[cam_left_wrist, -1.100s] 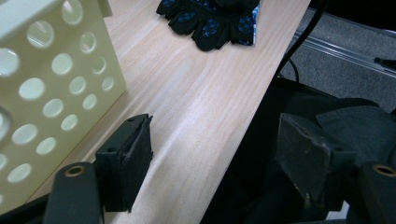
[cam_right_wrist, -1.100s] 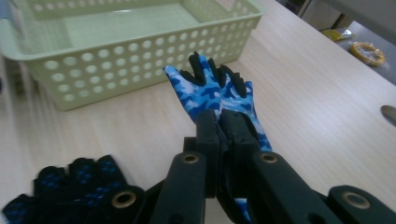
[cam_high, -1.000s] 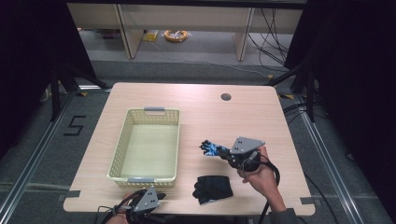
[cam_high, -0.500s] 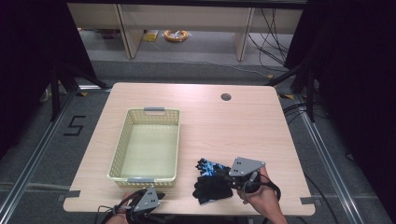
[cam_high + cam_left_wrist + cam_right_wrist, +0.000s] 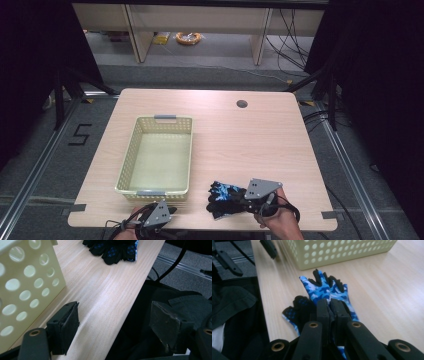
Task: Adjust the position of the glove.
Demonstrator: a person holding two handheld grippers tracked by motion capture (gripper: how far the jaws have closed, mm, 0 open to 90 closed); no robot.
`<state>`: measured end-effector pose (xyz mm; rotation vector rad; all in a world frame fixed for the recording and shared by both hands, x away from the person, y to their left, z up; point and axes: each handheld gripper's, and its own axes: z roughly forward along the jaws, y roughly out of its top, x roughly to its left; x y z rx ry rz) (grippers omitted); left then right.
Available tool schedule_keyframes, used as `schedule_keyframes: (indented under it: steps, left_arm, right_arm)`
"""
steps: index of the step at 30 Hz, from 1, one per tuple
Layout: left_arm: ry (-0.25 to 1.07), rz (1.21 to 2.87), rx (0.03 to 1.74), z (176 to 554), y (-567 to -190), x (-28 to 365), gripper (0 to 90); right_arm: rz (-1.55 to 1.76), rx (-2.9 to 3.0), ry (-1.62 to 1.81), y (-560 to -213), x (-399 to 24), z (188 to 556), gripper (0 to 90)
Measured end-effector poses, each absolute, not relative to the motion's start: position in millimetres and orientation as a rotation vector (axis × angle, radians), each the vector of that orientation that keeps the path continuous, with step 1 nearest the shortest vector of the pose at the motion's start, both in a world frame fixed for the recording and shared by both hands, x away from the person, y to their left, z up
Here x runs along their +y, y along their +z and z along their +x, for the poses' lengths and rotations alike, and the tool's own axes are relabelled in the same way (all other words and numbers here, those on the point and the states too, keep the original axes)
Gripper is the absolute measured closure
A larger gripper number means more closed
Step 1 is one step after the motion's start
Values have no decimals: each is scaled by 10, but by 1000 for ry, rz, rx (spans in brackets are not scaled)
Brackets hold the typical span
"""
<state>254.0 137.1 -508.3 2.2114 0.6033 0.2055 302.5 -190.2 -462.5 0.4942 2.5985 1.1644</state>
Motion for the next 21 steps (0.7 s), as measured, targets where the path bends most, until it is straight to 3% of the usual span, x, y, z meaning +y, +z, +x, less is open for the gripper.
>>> schedule_keyframes:
  steps: [21]
  left_arm:
    - [197, 2228, 622, 2530, -5101, 1358, 234]
  right_arm:
    - [461, 2778, 1009, -4920, -1818, 2859, 845]
